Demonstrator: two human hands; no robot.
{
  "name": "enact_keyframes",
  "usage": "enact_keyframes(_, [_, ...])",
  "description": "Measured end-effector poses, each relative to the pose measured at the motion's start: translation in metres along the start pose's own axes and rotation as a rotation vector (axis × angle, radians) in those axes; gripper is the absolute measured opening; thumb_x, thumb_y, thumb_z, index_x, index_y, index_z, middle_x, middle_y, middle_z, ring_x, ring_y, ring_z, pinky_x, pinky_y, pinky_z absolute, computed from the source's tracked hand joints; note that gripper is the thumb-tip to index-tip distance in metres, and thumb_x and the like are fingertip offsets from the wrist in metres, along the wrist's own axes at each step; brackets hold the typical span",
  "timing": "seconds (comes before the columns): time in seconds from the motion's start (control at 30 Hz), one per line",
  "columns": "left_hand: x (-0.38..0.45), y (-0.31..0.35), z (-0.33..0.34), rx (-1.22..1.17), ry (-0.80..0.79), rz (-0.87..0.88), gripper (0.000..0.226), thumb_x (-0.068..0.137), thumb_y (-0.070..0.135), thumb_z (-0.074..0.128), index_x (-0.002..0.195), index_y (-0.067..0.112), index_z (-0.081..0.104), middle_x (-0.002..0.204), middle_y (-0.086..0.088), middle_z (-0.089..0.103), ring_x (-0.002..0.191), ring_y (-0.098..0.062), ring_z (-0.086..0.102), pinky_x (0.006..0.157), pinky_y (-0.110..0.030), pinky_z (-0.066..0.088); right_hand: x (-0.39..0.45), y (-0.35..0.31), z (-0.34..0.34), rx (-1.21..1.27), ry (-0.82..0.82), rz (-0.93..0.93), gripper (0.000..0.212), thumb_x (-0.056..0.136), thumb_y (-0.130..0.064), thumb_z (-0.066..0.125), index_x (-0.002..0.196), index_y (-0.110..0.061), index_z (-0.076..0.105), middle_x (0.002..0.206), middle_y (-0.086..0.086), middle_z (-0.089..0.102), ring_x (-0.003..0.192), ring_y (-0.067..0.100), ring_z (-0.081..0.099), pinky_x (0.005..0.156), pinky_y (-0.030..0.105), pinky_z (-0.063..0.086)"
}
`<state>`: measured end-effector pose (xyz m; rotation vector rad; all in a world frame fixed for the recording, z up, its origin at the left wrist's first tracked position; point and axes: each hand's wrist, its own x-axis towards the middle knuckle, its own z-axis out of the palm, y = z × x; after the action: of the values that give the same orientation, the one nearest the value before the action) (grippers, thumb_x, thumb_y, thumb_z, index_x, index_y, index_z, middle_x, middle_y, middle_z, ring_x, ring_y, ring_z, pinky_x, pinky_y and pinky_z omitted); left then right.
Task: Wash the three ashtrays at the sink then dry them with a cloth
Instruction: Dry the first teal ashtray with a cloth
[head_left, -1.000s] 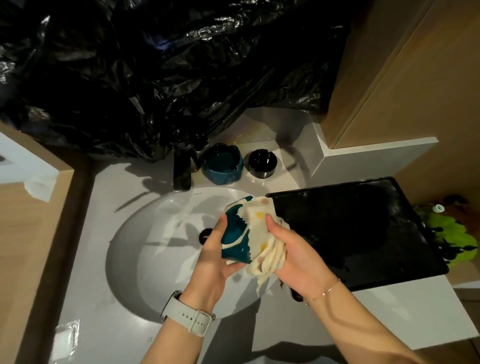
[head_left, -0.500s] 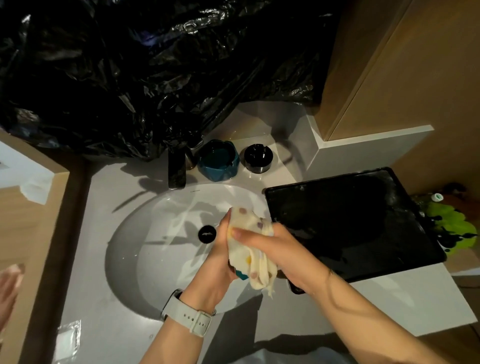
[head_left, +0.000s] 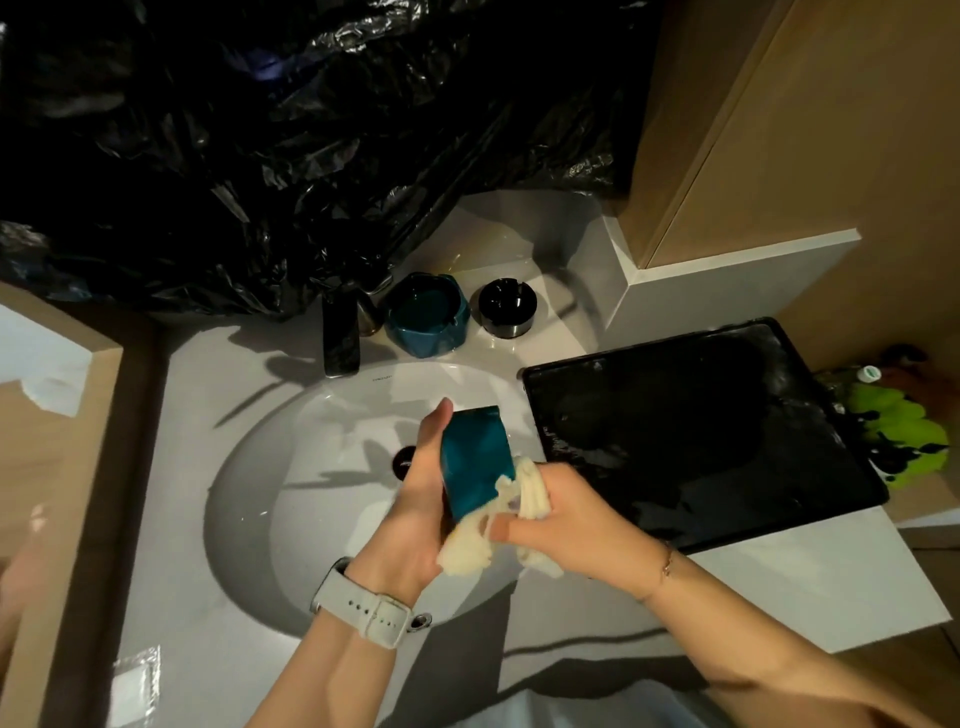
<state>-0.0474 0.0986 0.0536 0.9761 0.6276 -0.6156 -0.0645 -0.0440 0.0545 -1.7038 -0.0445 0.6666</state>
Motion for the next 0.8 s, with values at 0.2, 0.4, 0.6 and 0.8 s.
enact_keyframes(0.2, [0.002, -0.017, 0.009, 0.438, 0.087, 0.284, 0.031, 0.101, 0.049, 0.040, 0.125, 0.031, 0.047, 0.111, 0.007, 0.066, 0.094, 0.001, 0.067, 0.077, -0.020, 0.055, 0.009, -0.010, -0.006, 0.538, 0.149, 0.143, 0.028, 0.092, -0.036, 0.059, 0.103, -0.014, 0.072, 0.098, 0.005, 0.075, 0.095, 0.018, 0.071, 0.084, 0.030, 0.056])
enact_keyframes(0.4, [0.007, -0.003, 0.007, -0.103, -0.054, -0.141, 0.058, 0.094, 0.051, 0.048, 0.072, 0.006, 0.076, 0.063, -0.011, 0.070, 0.058, -0.023, 0.070, 0.073, -0.035, 0.053, -0.005, 0.013, -0.001, -0.105, 0.036, -0.057, 0.042, 0.082, -0.046, 0.068, 0.098, -0.008, 0.070, 0.096, 0.008, 0.072, 0.091, 0.018, 0.069, 0.084, 0.038, 0.056])
enact_keyframes(0.6, [0.017, -0.009, -0.003, -0.001, -0.069, -0.199, 0.069, 0.090, 0.066, 0.041, 0.098, 0.009, 0.079, 0.093, -0.016, 0.074, 0.089, -0.030, 0.071, 0.087, -0.042, 0.051, -0.005, 0.011, -0.004, 0.106, 0.075, -0.042, 0.020, 0.088, -0.024, 0.068, 0.100, -0.009, 0.070, 0.098, 0.009, 0.073, 0.094, 0.018, 0.070, 0.087, 0.033, 0.056])
enact_keyframes(0.8, [0.013, -0.017, -0.017, 0.448, -0.129, 0.211, 0.058, 0.095, 0.054, 0.042, 0.137, 0.015, 0.050, 0.124, -0.006, 0.068, 0.112, -0.020, 0.066, 0.091, -0.032, 0.056, 0.004, -0.009, 0.002, 0.580, 0.137, 0.093, 0.029, 0.092, -0.027, 0.061, 0.112, -0.006, 0.068, 0.106, 0.013, 0.073, 0.100, 0.025, 0.070, 0.089, 0.035, 0.056])
